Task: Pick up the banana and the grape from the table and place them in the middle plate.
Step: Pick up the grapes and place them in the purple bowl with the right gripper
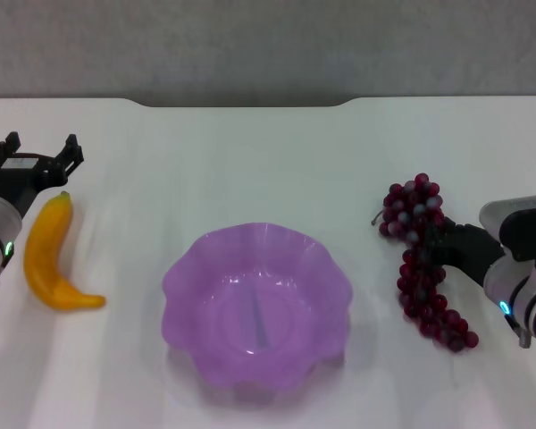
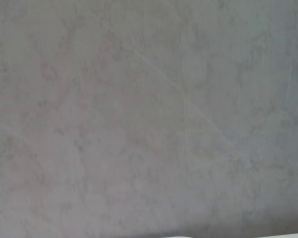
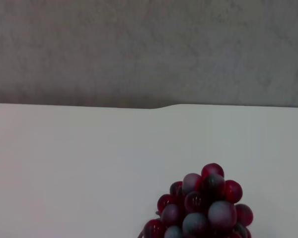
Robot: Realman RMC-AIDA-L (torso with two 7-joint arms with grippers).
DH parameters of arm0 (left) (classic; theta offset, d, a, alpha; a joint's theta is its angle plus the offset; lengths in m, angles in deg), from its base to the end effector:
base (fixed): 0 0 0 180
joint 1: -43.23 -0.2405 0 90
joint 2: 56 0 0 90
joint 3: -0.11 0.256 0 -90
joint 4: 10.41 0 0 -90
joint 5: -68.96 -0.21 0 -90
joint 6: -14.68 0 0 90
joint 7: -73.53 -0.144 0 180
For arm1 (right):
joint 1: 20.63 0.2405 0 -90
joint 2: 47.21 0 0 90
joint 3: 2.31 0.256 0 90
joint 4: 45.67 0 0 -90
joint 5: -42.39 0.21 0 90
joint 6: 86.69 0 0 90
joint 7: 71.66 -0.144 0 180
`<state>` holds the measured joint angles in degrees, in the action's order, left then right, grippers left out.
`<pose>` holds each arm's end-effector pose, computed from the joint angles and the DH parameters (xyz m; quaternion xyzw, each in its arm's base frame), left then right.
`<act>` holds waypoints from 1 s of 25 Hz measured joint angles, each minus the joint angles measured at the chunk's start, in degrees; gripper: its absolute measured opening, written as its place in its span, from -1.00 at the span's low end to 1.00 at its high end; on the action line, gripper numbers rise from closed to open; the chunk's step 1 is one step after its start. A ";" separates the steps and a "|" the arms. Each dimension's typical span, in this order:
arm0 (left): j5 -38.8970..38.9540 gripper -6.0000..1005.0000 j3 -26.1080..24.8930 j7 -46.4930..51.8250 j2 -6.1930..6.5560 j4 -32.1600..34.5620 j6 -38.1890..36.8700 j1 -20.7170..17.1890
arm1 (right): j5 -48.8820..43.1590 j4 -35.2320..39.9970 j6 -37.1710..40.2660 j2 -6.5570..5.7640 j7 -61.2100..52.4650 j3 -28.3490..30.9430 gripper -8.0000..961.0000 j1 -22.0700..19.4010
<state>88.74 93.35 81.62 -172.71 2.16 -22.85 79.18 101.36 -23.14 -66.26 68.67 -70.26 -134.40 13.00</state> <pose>-0.3191 0.4198 0.0101 -0.6932 -0.3032 -0.2043 0.6211 0.3165 0.3843 -0.0714 -0.7653 0.3830 0.1078 0.5060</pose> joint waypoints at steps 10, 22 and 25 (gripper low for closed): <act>0.00 0.76 0.00 0.00 0.00 0.00 0.00 0.06 | -0.26 -0.27 -0.31 -0.11 0.36 -0.10 -0.54 0.27; 0.00 0.76 0.00 0.00 0.00 0.00 0.00 0.08 | -0.26 -0.47 0.05 -0.12 0.36 -0.09 -0.61 0.29; 0.00 0.76 0.00 0.00 0.00 0.00 0.00 0.08 | -0.26 -0.48 0.11 -0.13 0.36 -0.09 -0.65 0.29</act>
<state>88.74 93.35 81.62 -172.71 2.16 -22.85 79.27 101.10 -23.62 -66.15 68.54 -69.90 -134.48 13.30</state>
